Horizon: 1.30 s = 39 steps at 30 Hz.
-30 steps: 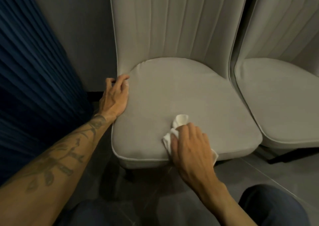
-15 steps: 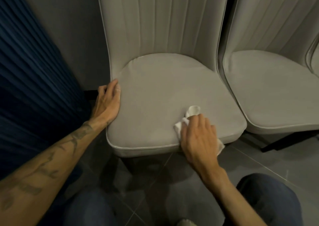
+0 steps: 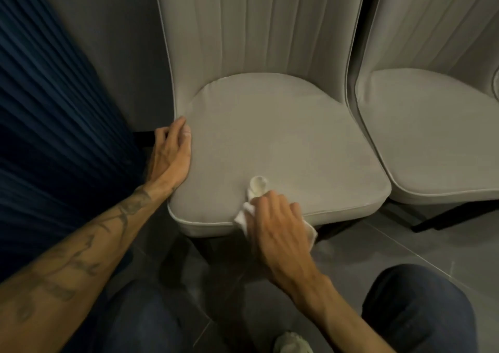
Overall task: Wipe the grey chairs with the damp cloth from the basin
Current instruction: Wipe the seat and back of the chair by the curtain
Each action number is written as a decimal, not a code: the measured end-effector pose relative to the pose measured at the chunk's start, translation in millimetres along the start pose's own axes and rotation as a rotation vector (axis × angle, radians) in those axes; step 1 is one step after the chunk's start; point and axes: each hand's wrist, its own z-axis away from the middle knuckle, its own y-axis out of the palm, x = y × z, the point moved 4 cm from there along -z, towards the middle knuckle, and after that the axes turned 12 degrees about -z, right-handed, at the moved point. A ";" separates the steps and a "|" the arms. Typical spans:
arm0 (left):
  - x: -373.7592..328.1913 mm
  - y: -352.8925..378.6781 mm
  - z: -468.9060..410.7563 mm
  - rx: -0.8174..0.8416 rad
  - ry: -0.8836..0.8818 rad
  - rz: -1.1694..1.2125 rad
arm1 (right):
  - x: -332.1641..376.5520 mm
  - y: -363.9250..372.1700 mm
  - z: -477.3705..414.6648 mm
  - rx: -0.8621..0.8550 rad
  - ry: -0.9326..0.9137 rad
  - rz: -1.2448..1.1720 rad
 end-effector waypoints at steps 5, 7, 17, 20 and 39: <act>3.5 -0.6 -2.9 -0.004 -0.009 0.007 | -54.1 -13.0 7.2 0.043 0.017 -0.014; 4.4 -1.6 -2.5 -0.007 -0.022 0.004 | -49.4 -12.8 8.8 -0.007 0.092 -0.014; 0.3 -4.2 0.7 -0.008 -0.021 0.014 | -37.6 -7.9 4.6 -0.003 -0.031 -0.053; -0.3 -6.1 2.2 -0.020 -0.022 0.010 | -8.3 5.7 -2.6 -0.058 -0.010 -0.047; -1.4 -7.3 0.6 -0.014 -0.023 0.011 | 103.5 43.9 -41.6 -0.045 -0.234 -0.180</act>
